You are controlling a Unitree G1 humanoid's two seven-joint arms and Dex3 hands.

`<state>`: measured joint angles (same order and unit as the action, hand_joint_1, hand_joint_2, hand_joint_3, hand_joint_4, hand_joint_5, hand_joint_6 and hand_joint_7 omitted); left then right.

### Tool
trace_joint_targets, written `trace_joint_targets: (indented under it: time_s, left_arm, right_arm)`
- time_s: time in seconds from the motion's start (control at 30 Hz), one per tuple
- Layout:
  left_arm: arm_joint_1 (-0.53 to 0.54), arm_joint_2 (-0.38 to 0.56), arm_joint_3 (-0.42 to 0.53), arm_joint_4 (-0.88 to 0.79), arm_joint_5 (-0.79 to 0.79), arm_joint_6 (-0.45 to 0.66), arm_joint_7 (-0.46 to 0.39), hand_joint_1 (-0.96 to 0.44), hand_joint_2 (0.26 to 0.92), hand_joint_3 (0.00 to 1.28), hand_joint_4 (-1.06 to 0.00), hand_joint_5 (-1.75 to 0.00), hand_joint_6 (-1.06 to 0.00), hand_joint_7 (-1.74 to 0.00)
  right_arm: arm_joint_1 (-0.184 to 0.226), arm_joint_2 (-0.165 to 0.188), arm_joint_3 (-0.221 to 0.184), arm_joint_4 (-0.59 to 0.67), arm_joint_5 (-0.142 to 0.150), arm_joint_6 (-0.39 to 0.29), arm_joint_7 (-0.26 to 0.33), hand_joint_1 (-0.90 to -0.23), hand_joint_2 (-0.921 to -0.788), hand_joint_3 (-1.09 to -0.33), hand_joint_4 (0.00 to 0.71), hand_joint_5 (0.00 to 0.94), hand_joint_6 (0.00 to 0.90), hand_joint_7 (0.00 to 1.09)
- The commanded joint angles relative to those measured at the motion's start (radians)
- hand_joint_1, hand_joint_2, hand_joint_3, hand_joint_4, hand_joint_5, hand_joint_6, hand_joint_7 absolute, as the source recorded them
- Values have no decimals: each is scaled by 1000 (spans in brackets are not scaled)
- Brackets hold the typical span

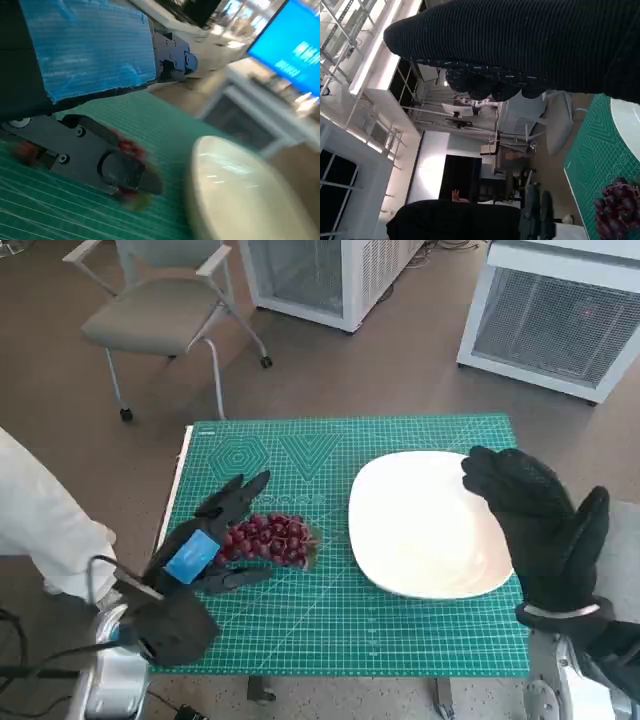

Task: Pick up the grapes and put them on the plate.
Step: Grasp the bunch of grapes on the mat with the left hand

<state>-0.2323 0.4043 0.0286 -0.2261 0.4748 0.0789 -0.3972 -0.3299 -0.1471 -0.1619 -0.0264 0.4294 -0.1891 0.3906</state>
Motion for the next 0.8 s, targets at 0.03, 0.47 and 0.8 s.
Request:
trace_joint_targets:
  time_s: [0.03,0.47,0.8]
  left_arm:
    - [13,13,-44,-98,38,114,-44,-125,716,0,1,1,-108,-1]
    - [-27,34,-125,-132,74,260,-79,-48,716,1,1,1,-126,-8]
    - [-114,36,-200,-31,121,321,-79,7,722,3,1,1,-150,-13]
  right_arm:
    - [31,2,-3,6,5,16,6,-378,-921,-654,413,751,180,1003]
    - [32,6,-2,8,-4,12,-3,-375,-921,-657,409,757,176,1010]
    - [26,3,-7,18,-2,9,1,-375,-921,-655,408,759,175,1011]
